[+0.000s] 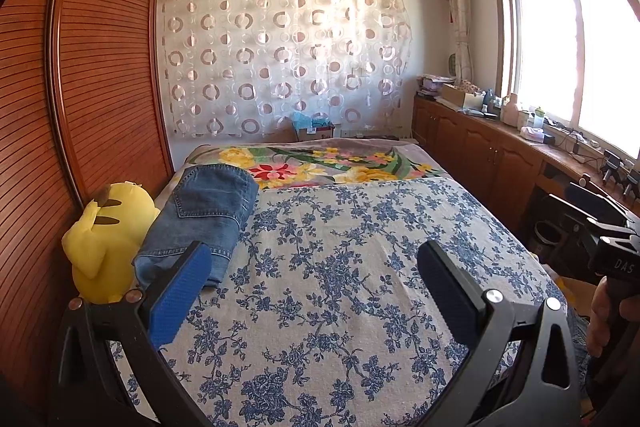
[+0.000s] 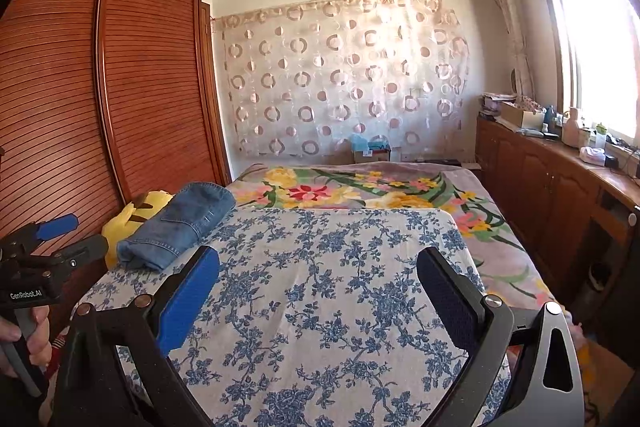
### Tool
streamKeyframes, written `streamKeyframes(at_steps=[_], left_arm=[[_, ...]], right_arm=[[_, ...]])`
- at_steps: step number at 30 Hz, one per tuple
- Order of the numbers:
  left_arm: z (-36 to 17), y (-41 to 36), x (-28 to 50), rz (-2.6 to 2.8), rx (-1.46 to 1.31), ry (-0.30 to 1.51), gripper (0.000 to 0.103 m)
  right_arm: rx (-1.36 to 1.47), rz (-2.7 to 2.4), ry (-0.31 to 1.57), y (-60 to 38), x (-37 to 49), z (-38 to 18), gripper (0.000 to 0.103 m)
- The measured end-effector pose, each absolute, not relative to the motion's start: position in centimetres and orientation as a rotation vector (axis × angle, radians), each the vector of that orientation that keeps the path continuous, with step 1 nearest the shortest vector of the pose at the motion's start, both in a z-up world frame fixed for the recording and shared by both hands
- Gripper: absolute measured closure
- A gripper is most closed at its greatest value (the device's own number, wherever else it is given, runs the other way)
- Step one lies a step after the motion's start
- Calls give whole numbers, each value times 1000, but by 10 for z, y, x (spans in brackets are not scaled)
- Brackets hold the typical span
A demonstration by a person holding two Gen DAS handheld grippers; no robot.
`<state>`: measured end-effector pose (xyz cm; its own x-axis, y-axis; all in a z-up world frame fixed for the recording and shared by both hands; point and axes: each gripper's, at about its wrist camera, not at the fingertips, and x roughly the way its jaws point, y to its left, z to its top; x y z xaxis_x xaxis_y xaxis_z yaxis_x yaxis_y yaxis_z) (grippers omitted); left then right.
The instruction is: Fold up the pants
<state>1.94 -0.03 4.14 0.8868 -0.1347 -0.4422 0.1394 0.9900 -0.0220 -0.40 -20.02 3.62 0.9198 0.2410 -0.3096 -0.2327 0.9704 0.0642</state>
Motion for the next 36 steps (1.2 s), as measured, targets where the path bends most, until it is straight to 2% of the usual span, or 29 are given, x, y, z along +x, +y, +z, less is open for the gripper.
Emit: streamKeyframes(at_steps=[36], left_arm=[[39, -1, 18, -142, 10, 452, 0]], right_arm=[[23, 250, 315, -204, -5, 38, 4]])
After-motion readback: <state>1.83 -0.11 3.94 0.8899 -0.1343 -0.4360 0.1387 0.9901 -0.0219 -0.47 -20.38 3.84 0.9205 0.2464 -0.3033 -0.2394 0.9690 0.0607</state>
